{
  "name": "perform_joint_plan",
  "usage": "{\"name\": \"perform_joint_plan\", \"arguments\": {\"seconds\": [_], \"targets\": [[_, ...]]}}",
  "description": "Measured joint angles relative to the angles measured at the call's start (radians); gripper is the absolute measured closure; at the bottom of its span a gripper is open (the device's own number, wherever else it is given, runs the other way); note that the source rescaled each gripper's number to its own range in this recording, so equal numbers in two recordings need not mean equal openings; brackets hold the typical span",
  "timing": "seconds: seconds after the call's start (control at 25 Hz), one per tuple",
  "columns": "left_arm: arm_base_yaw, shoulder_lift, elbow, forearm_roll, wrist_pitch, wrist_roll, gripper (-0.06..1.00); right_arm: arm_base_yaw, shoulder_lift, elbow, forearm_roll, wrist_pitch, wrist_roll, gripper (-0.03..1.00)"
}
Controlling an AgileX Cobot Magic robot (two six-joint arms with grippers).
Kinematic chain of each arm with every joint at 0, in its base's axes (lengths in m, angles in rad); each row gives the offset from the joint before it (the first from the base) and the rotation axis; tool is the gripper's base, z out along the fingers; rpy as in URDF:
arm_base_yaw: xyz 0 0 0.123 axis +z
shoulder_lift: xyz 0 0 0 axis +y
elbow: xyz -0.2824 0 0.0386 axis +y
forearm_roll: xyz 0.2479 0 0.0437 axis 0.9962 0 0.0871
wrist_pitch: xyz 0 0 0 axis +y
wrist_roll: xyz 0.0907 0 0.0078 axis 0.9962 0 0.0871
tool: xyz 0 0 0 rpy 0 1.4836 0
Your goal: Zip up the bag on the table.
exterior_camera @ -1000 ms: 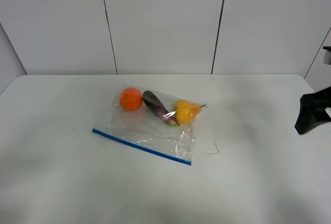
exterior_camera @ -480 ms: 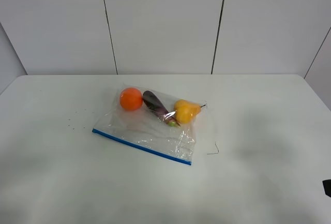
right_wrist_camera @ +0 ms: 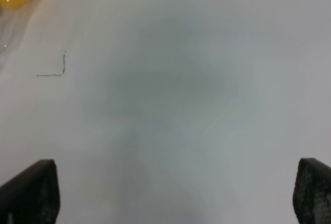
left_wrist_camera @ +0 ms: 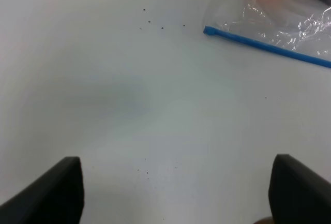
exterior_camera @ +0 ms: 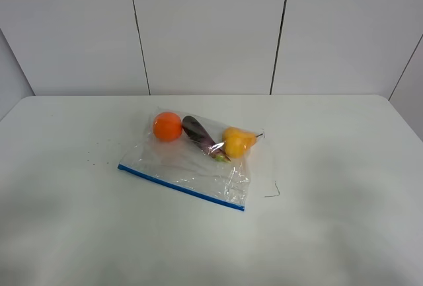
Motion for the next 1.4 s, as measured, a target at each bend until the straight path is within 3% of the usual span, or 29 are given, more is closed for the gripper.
{"name": "perform_joint_plan", "arguments": {"seconds": [0.88, 1.4], "targets": [[0.0, 0.0, 0.0, 0.0, 0.0, 0.0, -0.05, 0.0, -0.197, 0.004, -0.001, 0.0, 0.0, -0.03], [0.0, 0.0, 0.0, 0.001, 0.0, 0.0, -0.05, 0.0, -0.199, 0.004, -0.001, 0.0, 0.0, -0.03]]}}
